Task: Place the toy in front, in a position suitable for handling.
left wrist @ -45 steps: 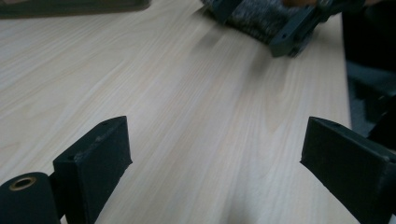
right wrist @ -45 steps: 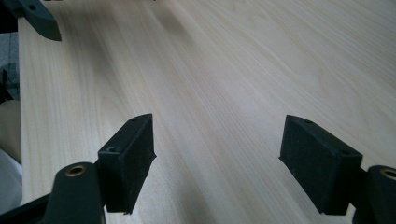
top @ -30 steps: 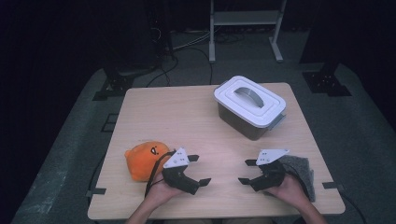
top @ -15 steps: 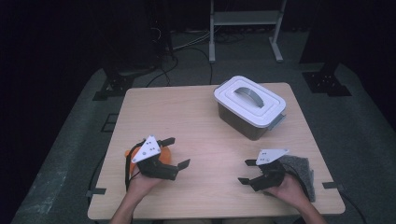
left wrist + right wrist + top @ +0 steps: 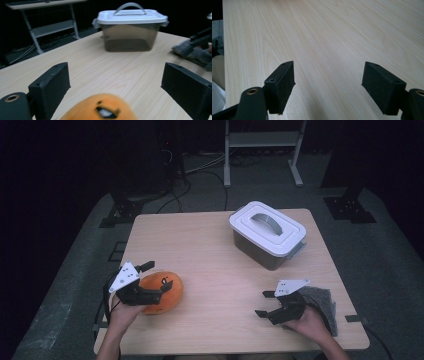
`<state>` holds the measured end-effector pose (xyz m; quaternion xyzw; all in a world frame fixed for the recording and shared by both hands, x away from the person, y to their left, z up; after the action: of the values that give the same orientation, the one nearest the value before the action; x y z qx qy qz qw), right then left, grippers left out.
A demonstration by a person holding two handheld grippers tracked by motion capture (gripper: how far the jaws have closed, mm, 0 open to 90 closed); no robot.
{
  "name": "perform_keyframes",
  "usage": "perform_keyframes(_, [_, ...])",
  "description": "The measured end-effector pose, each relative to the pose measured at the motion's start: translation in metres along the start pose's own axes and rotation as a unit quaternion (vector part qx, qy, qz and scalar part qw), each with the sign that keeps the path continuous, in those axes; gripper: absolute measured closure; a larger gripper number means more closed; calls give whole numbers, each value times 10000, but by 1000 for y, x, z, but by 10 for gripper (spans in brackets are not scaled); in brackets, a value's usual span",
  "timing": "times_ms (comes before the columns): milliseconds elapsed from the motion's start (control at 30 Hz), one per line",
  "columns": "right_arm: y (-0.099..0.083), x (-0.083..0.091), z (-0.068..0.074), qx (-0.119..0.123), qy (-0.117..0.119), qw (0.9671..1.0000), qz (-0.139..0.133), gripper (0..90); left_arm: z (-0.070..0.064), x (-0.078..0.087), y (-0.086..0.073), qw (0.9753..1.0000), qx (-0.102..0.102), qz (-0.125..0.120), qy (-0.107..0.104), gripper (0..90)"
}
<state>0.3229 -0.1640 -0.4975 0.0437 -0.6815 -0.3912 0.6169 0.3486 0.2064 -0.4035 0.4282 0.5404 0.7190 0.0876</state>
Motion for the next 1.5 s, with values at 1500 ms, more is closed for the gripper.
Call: perform_keyframes(1500, [-1,-2,1,88,-61,9999,89,245,28,-28,-62,9964,189,715,-405,159])
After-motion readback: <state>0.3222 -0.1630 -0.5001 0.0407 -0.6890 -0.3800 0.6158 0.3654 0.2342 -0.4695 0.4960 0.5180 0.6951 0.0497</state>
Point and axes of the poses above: each handheld gripper's, and its own axes: x roughly backward along the jaws, y roughly out of its top, z roughly to its left, the point moved 7 cm from there along -x, roughly forward along the jaws, and after that the axes turned 15 degrees about z, right-handed, at the moved point
